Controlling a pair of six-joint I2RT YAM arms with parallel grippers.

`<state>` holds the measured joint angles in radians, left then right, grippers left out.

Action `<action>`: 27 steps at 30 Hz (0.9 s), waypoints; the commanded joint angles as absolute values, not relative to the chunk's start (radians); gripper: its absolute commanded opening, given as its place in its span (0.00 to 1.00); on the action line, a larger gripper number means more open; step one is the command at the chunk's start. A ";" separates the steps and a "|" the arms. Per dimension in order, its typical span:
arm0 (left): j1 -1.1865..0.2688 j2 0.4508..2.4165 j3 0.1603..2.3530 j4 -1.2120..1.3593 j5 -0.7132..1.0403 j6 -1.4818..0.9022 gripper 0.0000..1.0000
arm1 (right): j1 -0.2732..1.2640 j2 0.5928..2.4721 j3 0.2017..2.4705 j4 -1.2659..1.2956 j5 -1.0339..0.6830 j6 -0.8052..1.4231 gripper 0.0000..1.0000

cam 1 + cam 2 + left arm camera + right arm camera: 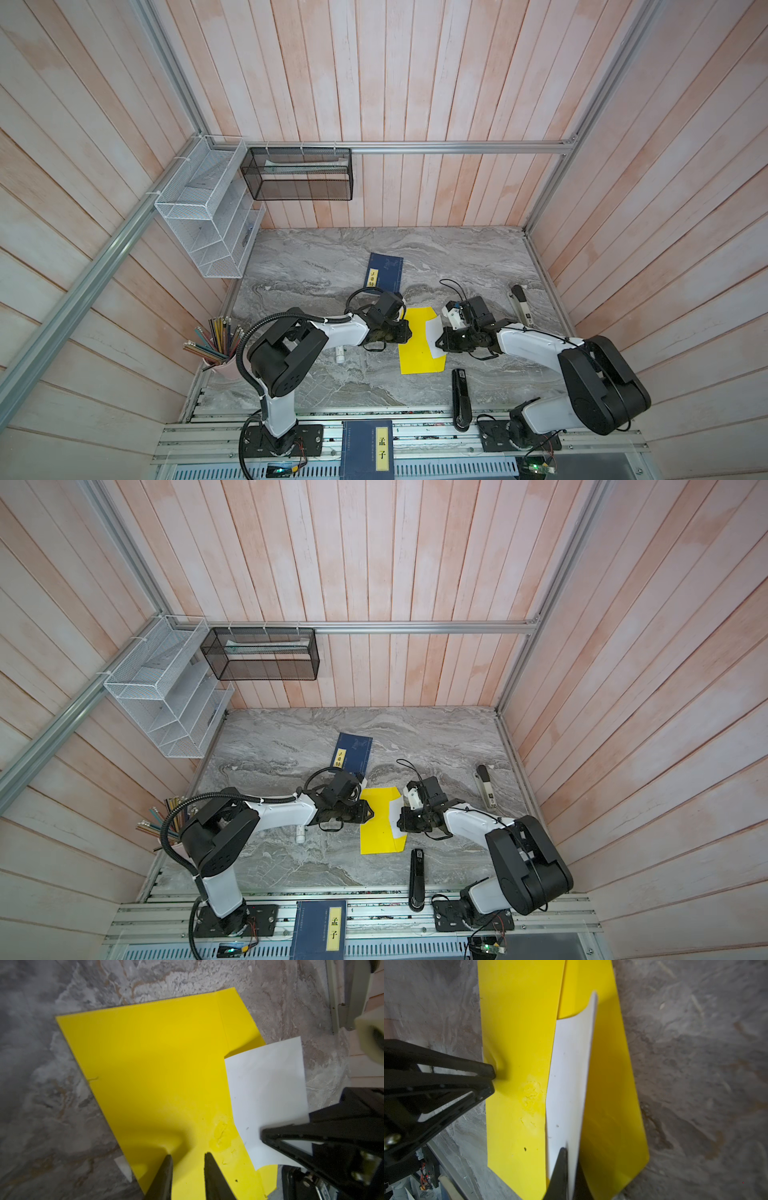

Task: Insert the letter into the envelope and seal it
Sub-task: 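Push the sheet deeper into the envelope with the right gripper while the left holds, then slide the white sheet farther into the yellow envelope with the right gripper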

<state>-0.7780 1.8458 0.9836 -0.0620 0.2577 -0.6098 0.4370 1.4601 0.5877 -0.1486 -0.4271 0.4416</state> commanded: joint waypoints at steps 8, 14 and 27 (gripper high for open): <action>-0.773 1.843 0.966 -0.096 0.247 -0.589 0.29 | 0.440 1.467 0.630 -0.201 -0.417 0.416 0.31; -0.768 1.840 0.967 -0.107 0.235 -0.582 0.28 | 0.432 1.431 0.661 -0.261 -0.387 0.404 0.42; -0.767 1.843 0.965 -0.106 0.239 -0.581 0.26 | 0.407 1.433 0.670 -0.275 -0.380 0.405 0.18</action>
